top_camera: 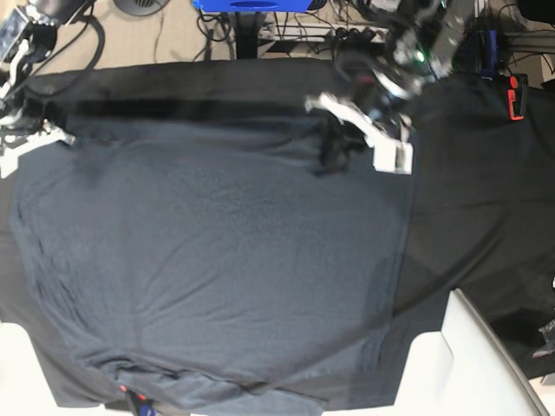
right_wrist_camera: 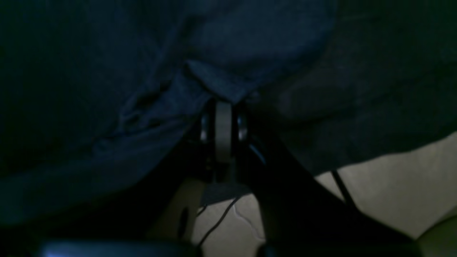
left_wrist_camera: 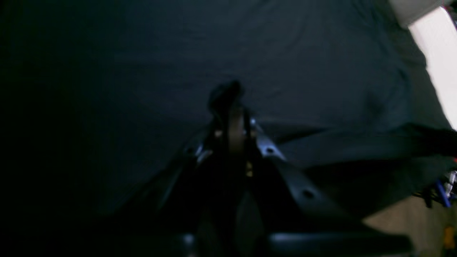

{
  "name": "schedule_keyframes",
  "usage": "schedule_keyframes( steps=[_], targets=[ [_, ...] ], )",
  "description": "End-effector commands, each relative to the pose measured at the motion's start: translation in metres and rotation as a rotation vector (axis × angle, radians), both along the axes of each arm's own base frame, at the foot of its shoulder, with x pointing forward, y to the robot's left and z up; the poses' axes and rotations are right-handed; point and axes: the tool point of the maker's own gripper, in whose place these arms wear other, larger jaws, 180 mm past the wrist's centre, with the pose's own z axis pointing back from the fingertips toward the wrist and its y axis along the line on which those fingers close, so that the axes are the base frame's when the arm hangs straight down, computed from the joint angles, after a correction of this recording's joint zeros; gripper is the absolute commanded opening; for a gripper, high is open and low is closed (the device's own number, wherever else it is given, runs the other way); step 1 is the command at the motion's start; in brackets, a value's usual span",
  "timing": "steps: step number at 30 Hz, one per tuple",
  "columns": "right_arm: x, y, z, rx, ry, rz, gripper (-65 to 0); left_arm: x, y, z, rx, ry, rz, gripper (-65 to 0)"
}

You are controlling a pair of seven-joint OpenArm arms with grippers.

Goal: Fold the T-shirt properly
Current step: 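Drag the held shirt fabric with the left gripper toward the hem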

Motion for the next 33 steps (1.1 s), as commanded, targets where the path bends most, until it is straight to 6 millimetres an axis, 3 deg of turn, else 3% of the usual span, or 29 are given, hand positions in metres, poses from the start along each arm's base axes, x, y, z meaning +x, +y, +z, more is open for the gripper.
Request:
schedule_keyframes(
  steps=[1, 9, 17, 27, 33],
  targets=[
    [0.017, -0.007, 0.012, -0.022, -0.052, 0.000, -64.5, 0.010, -0.004, 0.012, -0.017, -0.040, -0.007, -65.0],
    [0.040, -0.006, -0.011, 0.077, -0.018, -0.082, -64.7, 0.041, -0.011, 0.003, -0.021, -0.019, 0.001, -65.0],
    [0.074, -0.009, -0.006, 0.115, -0.049, -0.089, -64.7, 0.071, -0.004, 0.009, -0.005, -0.061, 0.015, -65.0],
    [0.089, -0.013, -0.013, 0.145, -0.044, -0.097, -64.5, 0.092, 0.006, -0.001, 0.024, -0.048, 0.031, -65.0],
    [0.098, 0.003, -0.016, 0.122, -0.017, -0.050, -63.9, 0.108, 0.005, -0.005, 0.025, -0.046, 0.045, -65.0]
  ],
)
